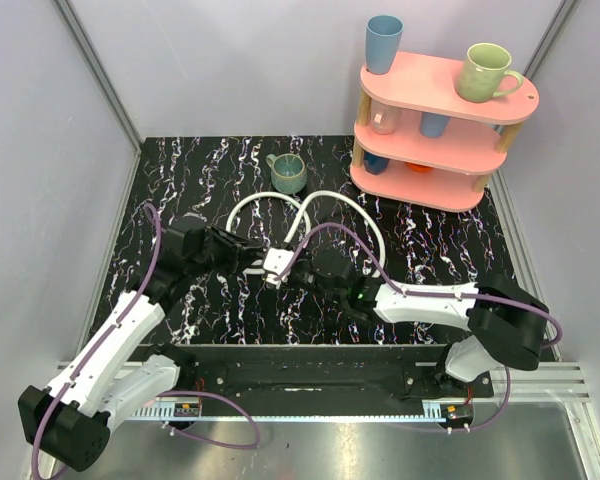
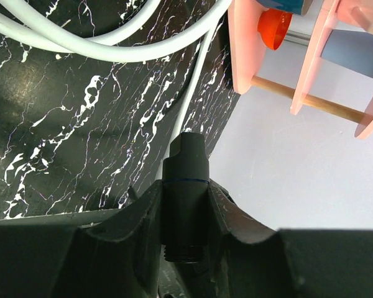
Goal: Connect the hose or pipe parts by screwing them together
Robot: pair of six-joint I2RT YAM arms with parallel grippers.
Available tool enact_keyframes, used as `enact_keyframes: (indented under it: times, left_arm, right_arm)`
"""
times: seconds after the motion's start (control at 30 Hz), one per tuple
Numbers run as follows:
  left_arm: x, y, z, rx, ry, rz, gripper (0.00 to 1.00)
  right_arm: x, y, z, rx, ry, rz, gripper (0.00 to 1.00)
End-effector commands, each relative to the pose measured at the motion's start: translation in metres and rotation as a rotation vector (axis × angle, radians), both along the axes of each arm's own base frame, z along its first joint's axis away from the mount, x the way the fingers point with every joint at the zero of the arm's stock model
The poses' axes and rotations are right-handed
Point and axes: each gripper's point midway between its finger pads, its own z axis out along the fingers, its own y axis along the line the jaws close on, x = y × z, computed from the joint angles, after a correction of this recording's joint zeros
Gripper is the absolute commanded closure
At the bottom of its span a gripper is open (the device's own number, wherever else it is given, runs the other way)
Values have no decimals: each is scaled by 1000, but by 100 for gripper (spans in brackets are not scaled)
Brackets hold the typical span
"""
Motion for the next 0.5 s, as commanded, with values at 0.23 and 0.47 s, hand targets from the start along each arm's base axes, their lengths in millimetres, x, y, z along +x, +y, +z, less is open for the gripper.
enact_keyframes:
  times: [0.23, 0.47]
  left_arm:
    - [-8, -19, 45, -104, -194, -137, 100]
    - [-21, -32, 78, -32, -821, -380, 100]
  right_arm:
    - [7, 15, 62, 131, -35, -66, 100]
    - [-5, 18, 76, 211, 190, 76, 100]
